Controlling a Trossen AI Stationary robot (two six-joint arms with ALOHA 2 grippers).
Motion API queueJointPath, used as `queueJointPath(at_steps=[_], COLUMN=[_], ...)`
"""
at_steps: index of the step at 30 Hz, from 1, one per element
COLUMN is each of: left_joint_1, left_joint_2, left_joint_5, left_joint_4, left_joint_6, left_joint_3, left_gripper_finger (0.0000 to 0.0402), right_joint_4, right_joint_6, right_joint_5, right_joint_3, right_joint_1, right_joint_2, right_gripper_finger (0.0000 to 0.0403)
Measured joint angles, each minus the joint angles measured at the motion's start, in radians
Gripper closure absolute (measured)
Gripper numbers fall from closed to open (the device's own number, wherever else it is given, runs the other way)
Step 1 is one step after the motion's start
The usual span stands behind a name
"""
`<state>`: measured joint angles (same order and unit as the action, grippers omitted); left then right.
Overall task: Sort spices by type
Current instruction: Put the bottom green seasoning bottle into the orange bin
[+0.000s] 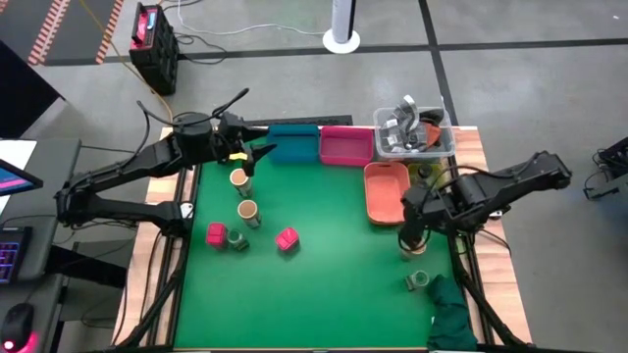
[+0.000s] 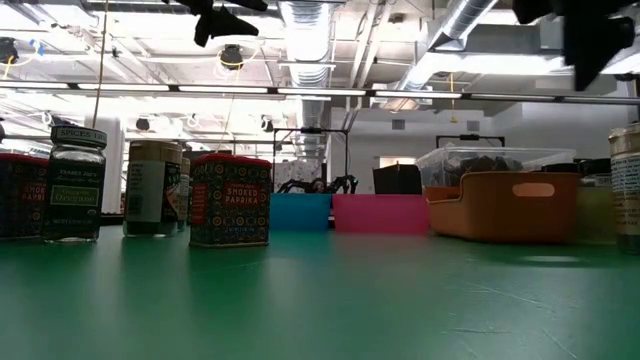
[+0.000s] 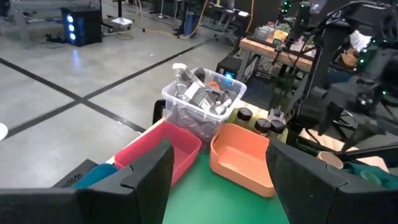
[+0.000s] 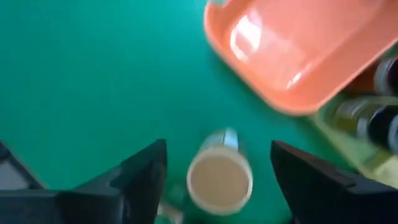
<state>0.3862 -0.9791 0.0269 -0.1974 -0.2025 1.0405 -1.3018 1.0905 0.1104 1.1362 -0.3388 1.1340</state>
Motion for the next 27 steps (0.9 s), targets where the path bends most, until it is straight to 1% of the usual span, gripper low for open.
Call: queueJointPath(at_steps=[4,6,10,14,18,20,23,25,27], left_joint_1=[0.0,0.0,0.0,0.0,0.0,0.0,0.0,0.0,0.0], left_joint_2=[0.006,0.005,0.005,0.005,0.005,0.005,0.005,0.005,0.005], left_joint_5=[-0.029,-0.041,-0.049,-0.049,-0.049,-0.049,-0.049,-0.049,-0.048], left_joint_4=[-0.001,-0.01,-0.033,-0.045,-0.051,-0.054,-0.074,-0.085,-0.096], left_joint_6=[-0.001,-0.003,-0.004,-0.004,-0.004,-0.004,-0.007,-0.019,-0.026], left_joint_3=[0.0,0.0,0.0,0.0,0.0,0.0,0.0,0.0,0.0], left_gripper_finger=[0.0159,0.0159,0.0159,0.0159,0.0159,0.0159,0.0159,0.0159,0.0159], right_joint_4=[0.0,-0.015,-0.034,-0.044,-0.066,-0.06,-0.054,-0.056,-0.055], right_joint_6=[0.003,0.012,0.017,0.0,-0.015,-0.039,-0.067,-0.046,0.003], right_joint_5=[-0.09,-0.121,-0.139,-0.14,-0.153,-0.185,-0.276,-0.337,-0.356], right_joint_3=[0.0,0.0,0.0,0.0,0.0,0.0,0.0,0.0,0.004], right_joint_1=[-0.02,-0.014,-0.011,-0.014,-0.013,-0.012,-0.012,-0.028,-0.061], right_joint_2=[0.001,0.001,0.01,0.048,0.093,0.122,0.156,0.165,0.166], right_gripper_finger=[0.0026,0.0009,0.0016,0.0005,0.0006,0.0004,0.0006,0.0009,0.001])
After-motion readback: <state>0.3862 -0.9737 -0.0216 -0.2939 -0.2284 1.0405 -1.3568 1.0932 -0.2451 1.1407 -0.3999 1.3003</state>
